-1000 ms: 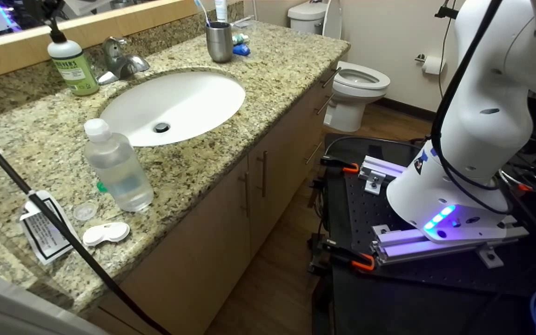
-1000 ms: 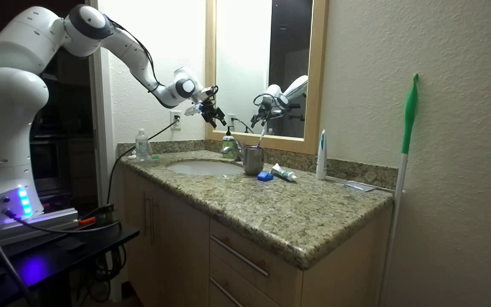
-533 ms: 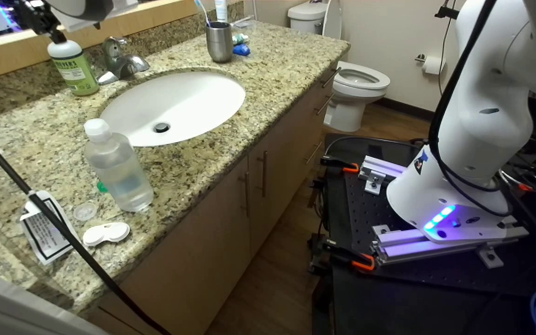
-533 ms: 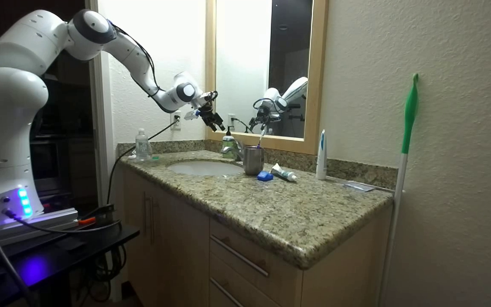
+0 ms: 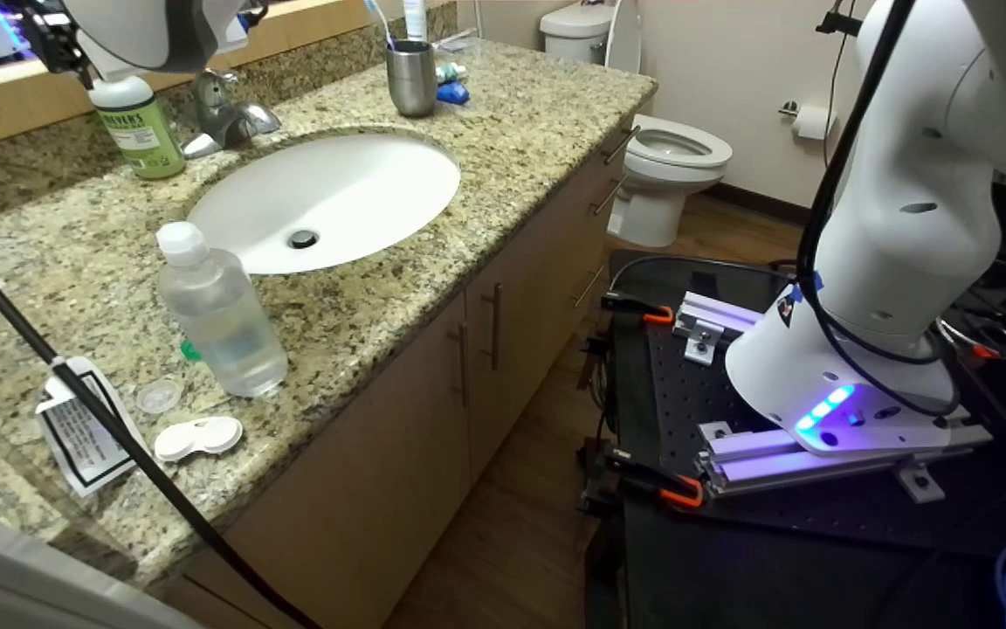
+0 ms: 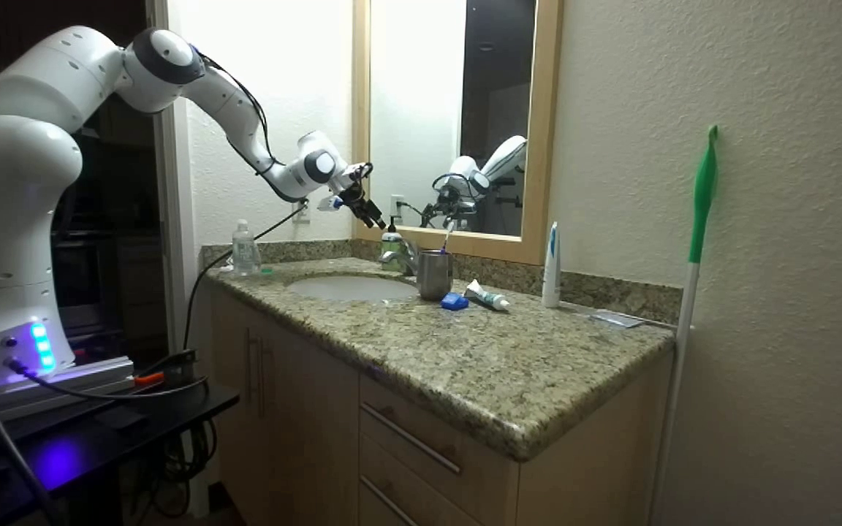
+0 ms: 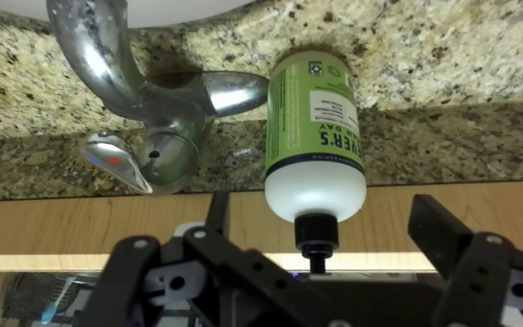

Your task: Move the pump bottle to the right

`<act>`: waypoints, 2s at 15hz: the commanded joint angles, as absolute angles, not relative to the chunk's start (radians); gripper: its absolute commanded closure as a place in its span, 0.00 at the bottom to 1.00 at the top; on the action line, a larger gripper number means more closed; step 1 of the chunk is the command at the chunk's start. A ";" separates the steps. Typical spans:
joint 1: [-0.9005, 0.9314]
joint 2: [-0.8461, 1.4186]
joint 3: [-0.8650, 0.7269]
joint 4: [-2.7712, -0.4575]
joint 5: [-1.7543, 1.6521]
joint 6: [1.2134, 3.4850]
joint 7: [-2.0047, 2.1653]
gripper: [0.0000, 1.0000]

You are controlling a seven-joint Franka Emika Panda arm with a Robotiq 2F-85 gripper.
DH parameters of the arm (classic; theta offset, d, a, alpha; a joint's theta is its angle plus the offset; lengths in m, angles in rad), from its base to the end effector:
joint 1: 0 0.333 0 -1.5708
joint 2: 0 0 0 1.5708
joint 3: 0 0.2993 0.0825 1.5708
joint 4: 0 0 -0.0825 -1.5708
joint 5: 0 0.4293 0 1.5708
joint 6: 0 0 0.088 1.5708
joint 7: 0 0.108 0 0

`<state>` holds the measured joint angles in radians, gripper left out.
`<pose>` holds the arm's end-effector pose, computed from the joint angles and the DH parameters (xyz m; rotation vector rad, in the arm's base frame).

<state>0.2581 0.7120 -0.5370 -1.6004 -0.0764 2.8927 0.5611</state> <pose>0.7561 -0.1361 0.2919 2.6326 -0.7312 0.9971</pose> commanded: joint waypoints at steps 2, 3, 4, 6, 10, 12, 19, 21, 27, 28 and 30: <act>0.316 0.848 -0.648 -1.548 -0.068 3.128 0.715 0.00; 0.342 0.886 -0.696 -1.525 -0.054 3.142 0.761 0.00; 0.377 0.930 -0.759 -1.503 -0.039 3.141 0.812 0.00; 0.341 0.861 -0.687 -1.559 -0.066 3.119 0.760 0.00; 0.348 0.876 -0.697 -1.552 -0.063 3.121 0.770 0.00; 0.368 0.923 -0.749 -1.524 -0.054 3.160 0.804 0.00; 0.388 0.979 -0.809 -1.487 -0.050 3.180 0.866 0.55; 0.395 0.978 -0.814 -1.490 -0.053 3.164 0.873 0.69; 0.408 0.963 -0.835 -1.486 -0.049 3.141 0.893 0.95; 0.408 0.953 -0.836 -1.486 -0.050 3.140 0.896 0.95; 0.402 0.905 -0.824 -1.491 -0.053 3.129 0.895 0.96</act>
<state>0.3953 0.9529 -0.8180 -1.4917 -0.0618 3.1661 0.8901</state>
